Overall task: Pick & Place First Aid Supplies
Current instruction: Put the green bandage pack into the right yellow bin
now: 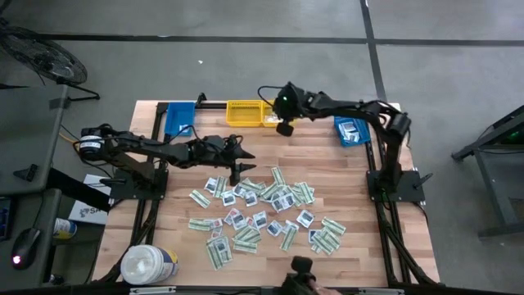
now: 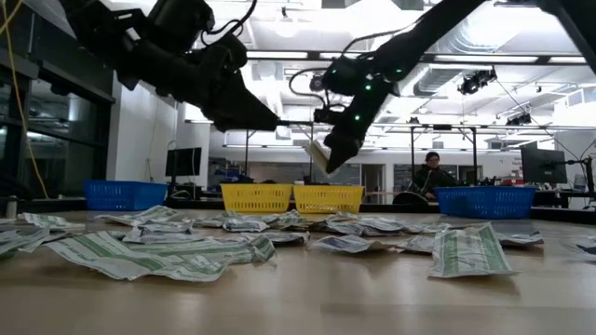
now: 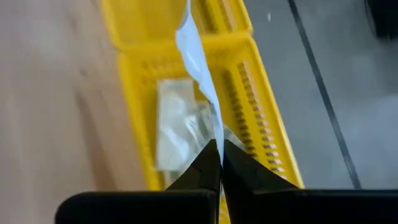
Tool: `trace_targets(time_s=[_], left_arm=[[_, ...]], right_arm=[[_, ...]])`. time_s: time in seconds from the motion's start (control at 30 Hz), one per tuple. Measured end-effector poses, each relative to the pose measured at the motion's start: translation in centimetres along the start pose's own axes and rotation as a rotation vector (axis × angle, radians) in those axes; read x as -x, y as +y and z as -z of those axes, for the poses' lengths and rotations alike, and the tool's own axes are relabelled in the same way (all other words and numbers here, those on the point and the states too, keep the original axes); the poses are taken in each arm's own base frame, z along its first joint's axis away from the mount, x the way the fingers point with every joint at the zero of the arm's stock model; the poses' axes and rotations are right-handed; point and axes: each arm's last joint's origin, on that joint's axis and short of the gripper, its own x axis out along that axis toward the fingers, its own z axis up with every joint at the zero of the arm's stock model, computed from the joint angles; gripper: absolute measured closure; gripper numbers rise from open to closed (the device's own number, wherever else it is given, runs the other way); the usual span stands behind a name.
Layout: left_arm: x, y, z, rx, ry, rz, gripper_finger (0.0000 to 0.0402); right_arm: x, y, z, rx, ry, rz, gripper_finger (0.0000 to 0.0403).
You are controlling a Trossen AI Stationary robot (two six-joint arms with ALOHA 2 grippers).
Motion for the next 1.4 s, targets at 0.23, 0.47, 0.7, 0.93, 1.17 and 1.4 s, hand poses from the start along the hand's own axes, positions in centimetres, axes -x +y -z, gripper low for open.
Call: trace_targets(time_s=[0.23,0.47,0.7,0.93,1.17,1.4], left_arm=[[0.1,0.0,0.0,-0.004,0.014,0.0,0.0239],[0.2,0.0,0.0,-0.003,0.009,0.0,0.0239],[0.2,0.0,-0.1,-0.003,0.005,0.001,0.0239],[0.2,0.0,-0.1,-0.002,0.006,0.003,0.0239],[0.2,0.0,0.1,-0.001,0.024,0.002,0.0239],[0.2,0.0,0.5,0.0,0.065,-0.001,0.0239]], right_arm=[[-2.2,-0.7,-0.3,0.072,0.209,0.006,0.0403],[-2.9,-0.2,-0.2,0.121,0.266,0.015,0.0386],[-2.7,-0.2,-0.4,0.069,0.255,0.003,0.031],[0.4,-0.3,-0.5,-0.027,0.282,-0.059,0.0269],[5.1,1.7,-1.7,-0.083,0.234,-0.251,0.0268],[5.7,7.7,-0.8,0.125,0.284,-0.438,0.0268]])
